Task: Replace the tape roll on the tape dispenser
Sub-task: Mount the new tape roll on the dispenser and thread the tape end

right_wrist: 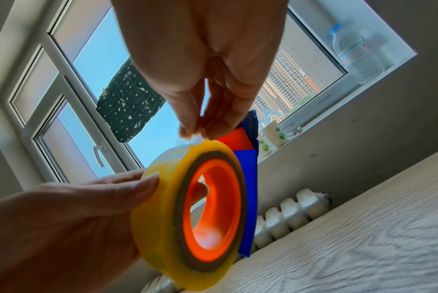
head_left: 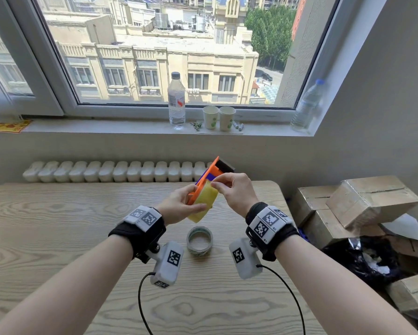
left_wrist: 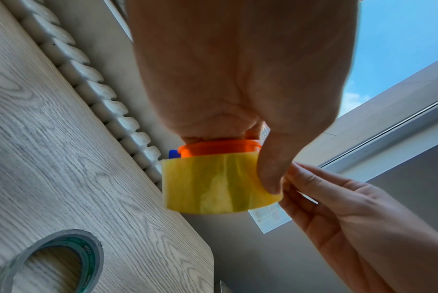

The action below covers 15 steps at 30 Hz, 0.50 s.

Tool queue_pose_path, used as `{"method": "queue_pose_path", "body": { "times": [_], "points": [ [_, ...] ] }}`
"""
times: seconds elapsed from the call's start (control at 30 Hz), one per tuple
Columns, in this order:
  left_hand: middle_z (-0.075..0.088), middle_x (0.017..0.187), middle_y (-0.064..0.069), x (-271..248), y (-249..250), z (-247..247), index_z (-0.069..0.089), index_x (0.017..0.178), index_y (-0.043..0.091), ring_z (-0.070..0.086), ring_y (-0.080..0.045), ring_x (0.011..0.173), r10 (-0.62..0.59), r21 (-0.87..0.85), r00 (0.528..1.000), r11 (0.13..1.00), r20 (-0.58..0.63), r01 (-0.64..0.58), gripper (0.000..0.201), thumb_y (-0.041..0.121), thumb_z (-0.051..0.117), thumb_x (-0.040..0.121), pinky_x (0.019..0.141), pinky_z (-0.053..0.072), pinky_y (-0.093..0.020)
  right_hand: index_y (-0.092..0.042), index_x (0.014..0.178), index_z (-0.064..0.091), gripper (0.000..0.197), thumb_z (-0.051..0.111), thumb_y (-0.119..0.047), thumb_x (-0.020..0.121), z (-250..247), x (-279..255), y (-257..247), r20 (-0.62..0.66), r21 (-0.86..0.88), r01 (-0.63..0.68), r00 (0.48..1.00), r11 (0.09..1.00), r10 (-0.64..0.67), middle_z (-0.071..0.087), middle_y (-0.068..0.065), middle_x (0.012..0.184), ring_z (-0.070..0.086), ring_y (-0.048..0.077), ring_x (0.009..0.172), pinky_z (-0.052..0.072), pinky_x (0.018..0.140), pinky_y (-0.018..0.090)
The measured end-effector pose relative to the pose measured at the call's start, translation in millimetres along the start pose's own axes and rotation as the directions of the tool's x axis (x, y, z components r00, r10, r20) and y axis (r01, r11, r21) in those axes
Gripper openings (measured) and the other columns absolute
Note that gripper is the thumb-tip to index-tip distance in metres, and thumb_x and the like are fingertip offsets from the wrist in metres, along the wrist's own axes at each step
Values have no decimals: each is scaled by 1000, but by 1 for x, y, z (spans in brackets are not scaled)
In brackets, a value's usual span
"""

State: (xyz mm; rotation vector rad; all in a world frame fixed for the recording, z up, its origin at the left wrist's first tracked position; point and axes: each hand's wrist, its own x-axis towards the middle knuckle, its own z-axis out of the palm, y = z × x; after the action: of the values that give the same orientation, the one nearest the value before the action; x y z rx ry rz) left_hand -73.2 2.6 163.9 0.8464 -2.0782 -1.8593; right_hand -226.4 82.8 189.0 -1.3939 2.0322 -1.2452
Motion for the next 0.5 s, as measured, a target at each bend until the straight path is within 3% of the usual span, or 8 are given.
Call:
{"method": "queue_pose_path", "body": {
  "times": [0.1, 0.2, 0.33, 0.5],
  "points": [
    [67, 103, -16, 0, 0, 3, 48, 119, 4, 69, -14, 88, 6, -9, 1000, 1000, -23, -6, 34, 12, 59, 87, 78, 55, -25, -6, 87, 74, 12, 68, -15, 82, 0, 1, 3, -25, 4, -6, 1000, 1000, 6, 70, 6, 79, 63, 17, 75, 53, 79, 34],
    [67, 89, -6, 1, -1, 5, 49, 113, 2, 68, 0, 69, 3, 10, 999, 1000, -51, -3, 29, 18, 57, 89, 66, 54, -17, -7, 85, 74, 11, 68, -14, 82, 0, 2, 7, -35, 14, -17, 999, 1000, 18, 70, 6, 78, 63, 18, 74, 53, 78, 35],
    [67, 91, -6, 1, -1, 5, 54, 111, 3, 67, -2, 67, -7, 17, 994, 1000, -105, 9, 29, 23, 55, 90, 60, 51, -14, -5, 86, 74, 11, 67, -13, 82, -1, 0, 7, -52, 44, -36, 998, 998, 38, 73, 11, 84, 63, 16, 75, 51, 78, 31],
    [67, 95, -5, -2, -4, 5, 58, 109, 10, 65, -12, 79, -7, -57, 995, 998, -95, 1, 29, 21, 65, 83, 69, 51, -22, -4, 86, 74, 11, 68, -12, 82, -2, 1, 6, -45, 60, -61, 997, 996, 63, 72, 10, 82, 62, 15, 74, 53, 79, 33]
  ]
}}
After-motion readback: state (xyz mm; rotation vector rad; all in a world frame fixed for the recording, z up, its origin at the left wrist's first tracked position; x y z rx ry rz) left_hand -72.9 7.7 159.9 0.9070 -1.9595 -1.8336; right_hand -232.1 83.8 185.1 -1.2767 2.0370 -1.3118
